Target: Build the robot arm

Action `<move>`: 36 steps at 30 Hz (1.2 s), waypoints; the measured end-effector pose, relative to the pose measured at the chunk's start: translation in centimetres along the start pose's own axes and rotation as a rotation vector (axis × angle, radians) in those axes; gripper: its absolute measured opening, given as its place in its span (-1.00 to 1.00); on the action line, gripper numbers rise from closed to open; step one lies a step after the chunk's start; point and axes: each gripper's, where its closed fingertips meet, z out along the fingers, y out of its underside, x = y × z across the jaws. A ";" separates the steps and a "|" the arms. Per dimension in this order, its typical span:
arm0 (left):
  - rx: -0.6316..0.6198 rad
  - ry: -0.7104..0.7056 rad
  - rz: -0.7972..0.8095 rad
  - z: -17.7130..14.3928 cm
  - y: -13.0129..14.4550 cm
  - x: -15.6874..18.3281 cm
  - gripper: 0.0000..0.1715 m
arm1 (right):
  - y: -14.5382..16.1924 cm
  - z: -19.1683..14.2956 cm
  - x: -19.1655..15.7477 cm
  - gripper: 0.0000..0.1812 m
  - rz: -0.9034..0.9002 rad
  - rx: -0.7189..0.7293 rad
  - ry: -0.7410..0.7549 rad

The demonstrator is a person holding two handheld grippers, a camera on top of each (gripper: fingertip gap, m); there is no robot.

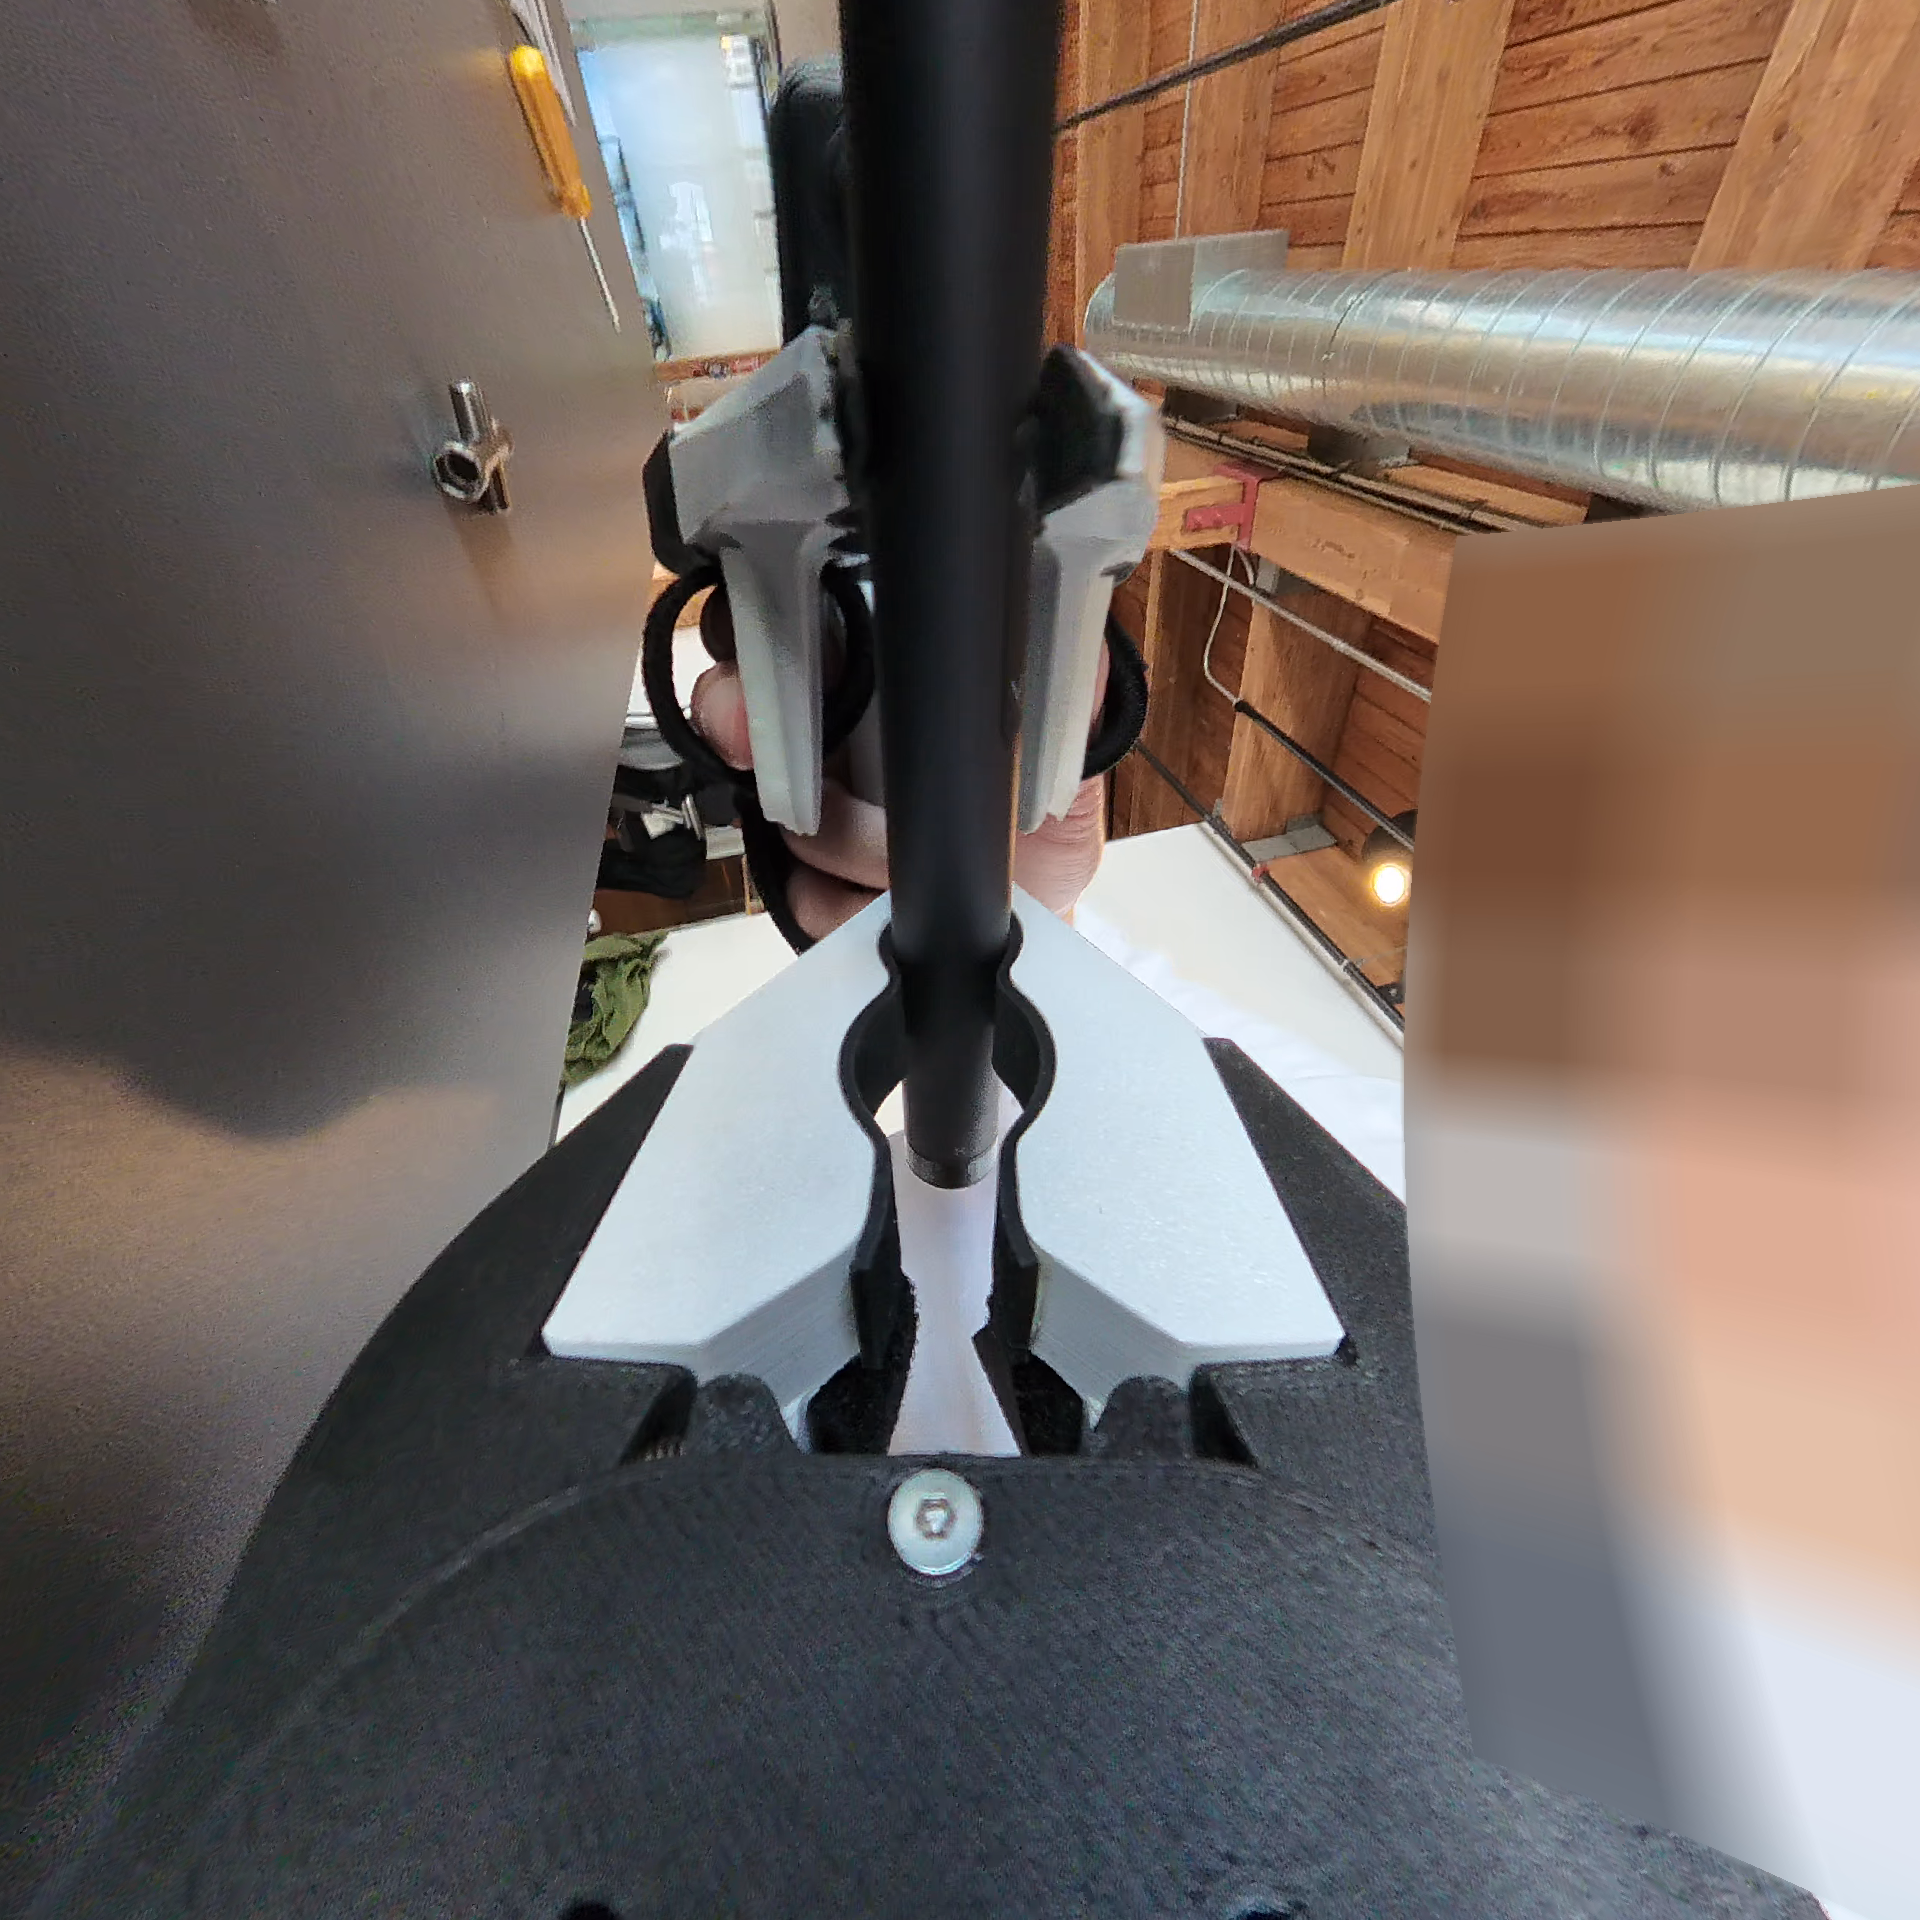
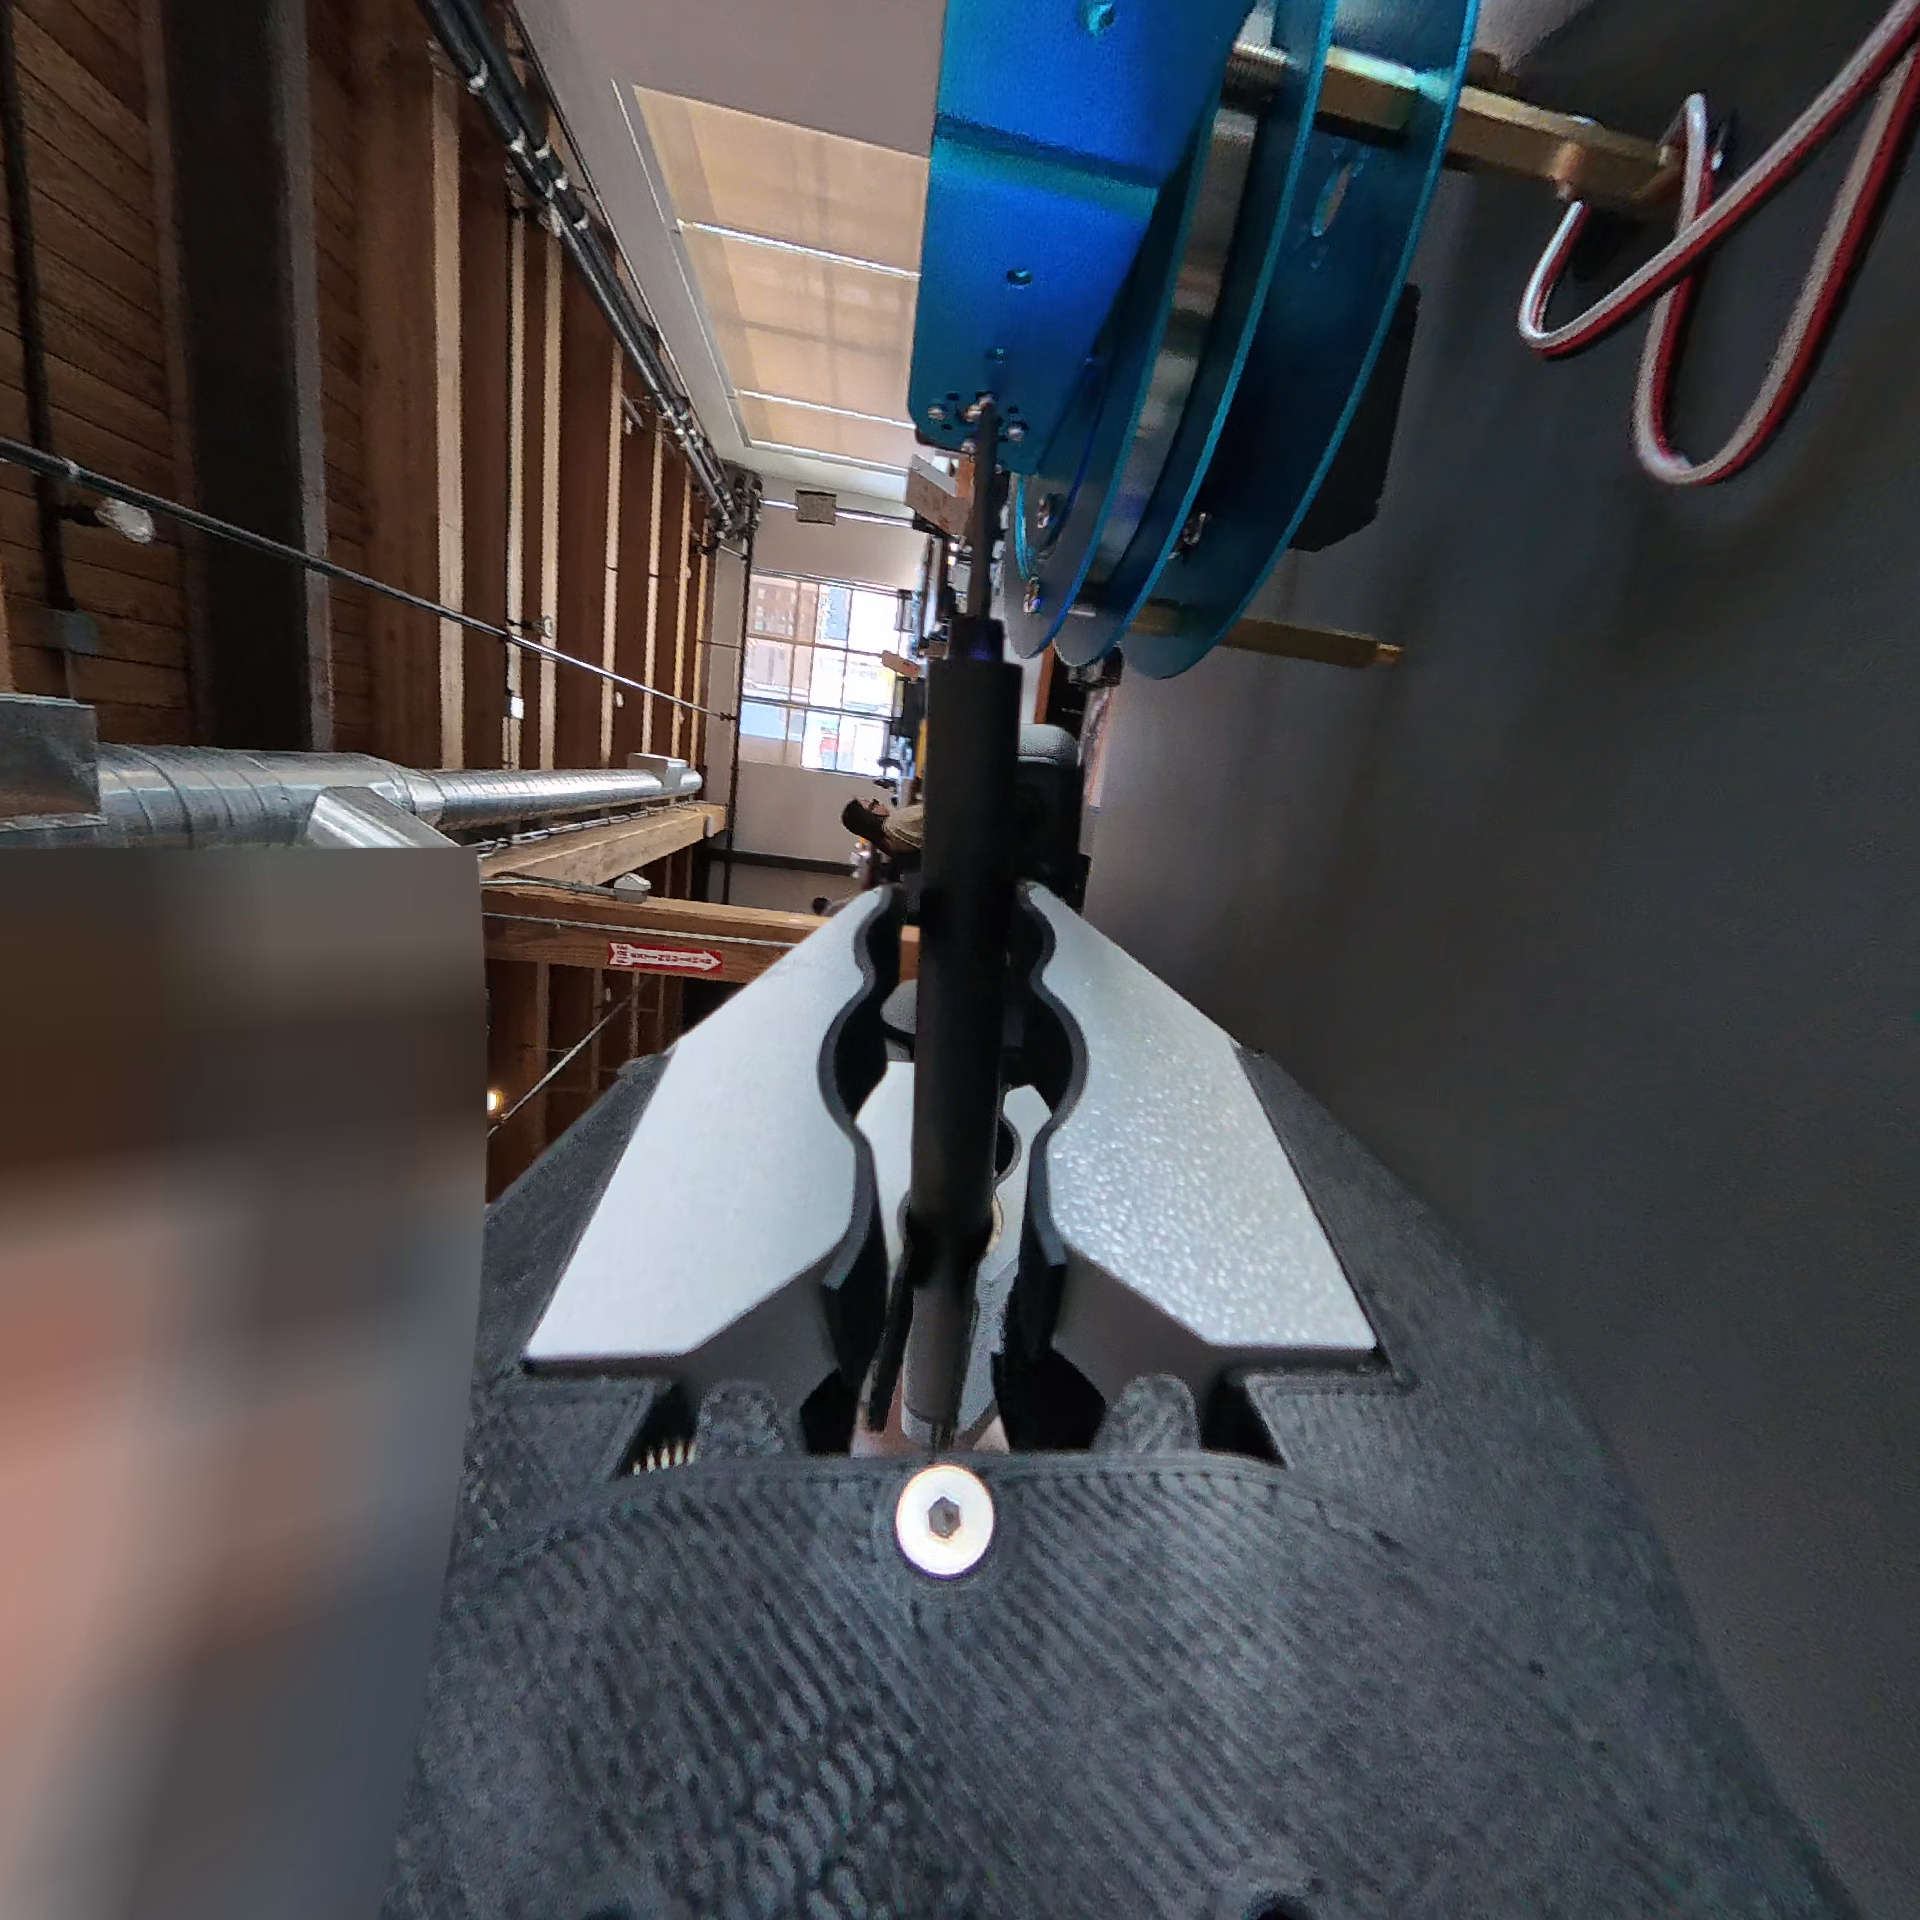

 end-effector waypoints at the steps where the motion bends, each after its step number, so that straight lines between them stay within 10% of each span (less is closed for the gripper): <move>1: 0.006 -0.001 -0.001 0.0 -0.1 0.0 -0.91 | -0.1 0.0 -0.1 -0.76 0.009 0.001 -0.011; 16: 0.020 -0.015 0.003 0.9 -0.6 -0.7 -0.91 | -0.6 -1.3 0.6 -0.71 -0.367 -0.313 0.571; 36: 0.011 0.018 -0.001 1.5 -1.6 0.6 -0.91 | -0.8 -0.8 0.7 -0.77 -0.196 -0.370 0.635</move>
